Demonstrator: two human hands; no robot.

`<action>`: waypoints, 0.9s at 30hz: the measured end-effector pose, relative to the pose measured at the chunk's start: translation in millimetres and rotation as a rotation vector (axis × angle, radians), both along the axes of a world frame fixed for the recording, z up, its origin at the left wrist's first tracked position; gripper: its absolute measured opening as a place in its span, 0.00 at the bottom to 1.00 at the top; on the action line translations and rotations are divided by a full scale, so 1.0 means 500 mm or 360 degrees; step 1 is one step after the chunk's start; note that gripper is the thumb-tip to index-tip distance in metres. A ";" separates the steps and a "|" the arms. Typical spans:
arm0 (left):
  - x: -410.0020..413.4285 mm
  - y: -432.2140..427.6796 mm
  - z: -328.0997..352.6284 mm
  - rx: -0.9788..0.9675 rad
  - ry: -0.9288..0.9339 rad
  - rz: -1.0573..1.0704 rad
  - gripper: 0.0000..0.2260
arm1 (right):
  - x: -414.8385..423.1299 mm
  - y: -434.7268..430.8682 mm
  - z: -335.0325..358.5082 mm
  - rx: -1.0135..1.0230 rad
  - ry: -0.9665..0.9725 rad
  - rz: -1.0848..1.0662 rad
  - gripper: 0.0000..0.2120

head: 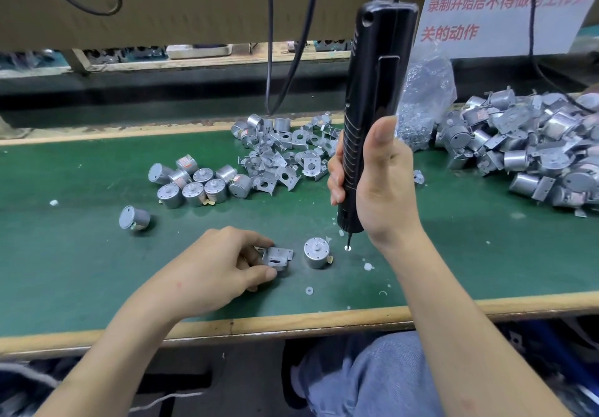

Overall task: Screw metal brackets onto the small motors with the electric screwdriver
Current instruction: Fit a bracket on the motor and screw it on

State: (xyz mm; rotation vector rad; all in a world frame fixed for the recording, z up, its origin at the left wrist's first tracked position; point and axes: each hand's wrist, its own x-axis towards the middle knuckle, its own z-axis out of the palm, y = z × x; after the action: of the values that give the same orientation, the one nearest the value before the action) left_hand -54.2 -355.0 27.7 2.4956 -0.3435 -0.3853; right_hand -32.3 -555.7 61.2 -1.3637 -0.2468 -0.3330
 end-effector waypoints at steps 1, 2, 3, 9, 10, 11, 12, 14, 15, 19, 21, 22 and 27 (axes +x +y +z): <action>-0.001 -0.001 0.000 -0.0008 -0.0008 0.0018 0.18 | -0.001 0.000 0.001 0.0002 0.0000 0.0004 0.53; -0.002 -0.001 0.000 -0.0007 -0.0030 0.0042 0.19 | -0.002 0.000 0.002 0.0003 -0.0001 0.0007 0.53; -0.003 -0.001 -0.001 -0.0005 -0.0052 0.0060 0.20 | -0.003 0.000 0.003 0.0004 -0.0002 0.0011 0.53; -0.010 -0.008 -0.013 -0.0034 -0.0125 0.0103 0.19 | -0.008 0.000 0.008 0.0012 0.0001 0.0034 0.52; -0.012 -0.009 -0.016 -0.0040 -0.0161 0.0117 0.18 | -0.009 0.001 0.008 0.0014 0.0002 0.0037 0.52; -0.015 -0.012 -0.018 -0.0056 -0.0216 0.0146 0.17 | -0.009 0.001 0.009 0.0014 0.0003 0.0041 0.52; -0.018 -0.016 -0.019 -0.0088 -0.0286 0.0192 0.17 | -0.010 0.001 0.011 0.0013 0.0003 0.0045 0.52; -0.022 -0.025 -0.021 -0.0213 -0.0439 0.0301 0.17 | -0.012 0.001 0.014 0.0010 0.0002 0.0053 0.49; -0.025 -0.032 -0.022 -0.0300 -0.0502 0.0342 0.17 | -0.014 0.001 0.017 0.0010 0.0003 0.0056 0.48; -0.036 -0.065 -0.031 -0.0550 -0.0559 0.0388 0.20 | -0.019 0.003 0.028 0.0030 -0.0021 0.0078 0.47; -0.037 -0.078 -0.037 -0.0589 -0.0541 0.0370 0.20 | -0.022 0.005 0.032 0.0039 -0.0023 0.0086 0.43; -0.036 -0.084 -0.040 -0.0588 -0.0541 0.0354 0.19 | -0.023 0.006 0.035 0.0046 -0.0022 0.0094 0.42; -0.036 -0.094 -0.049 -0.0617 -0.0527 0.0314 0.18 | -0.025 0.007 0.037 0.0088 -0.0051 0.0125 0.41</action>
State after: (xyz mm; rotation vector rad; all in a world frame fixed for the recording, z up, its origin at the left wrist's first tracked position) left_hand -72.4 -402.1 3.2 2.1770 -0.2674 0.1655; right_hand -44.9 -552.1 79.7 -1.2912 -0.3148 -0.2940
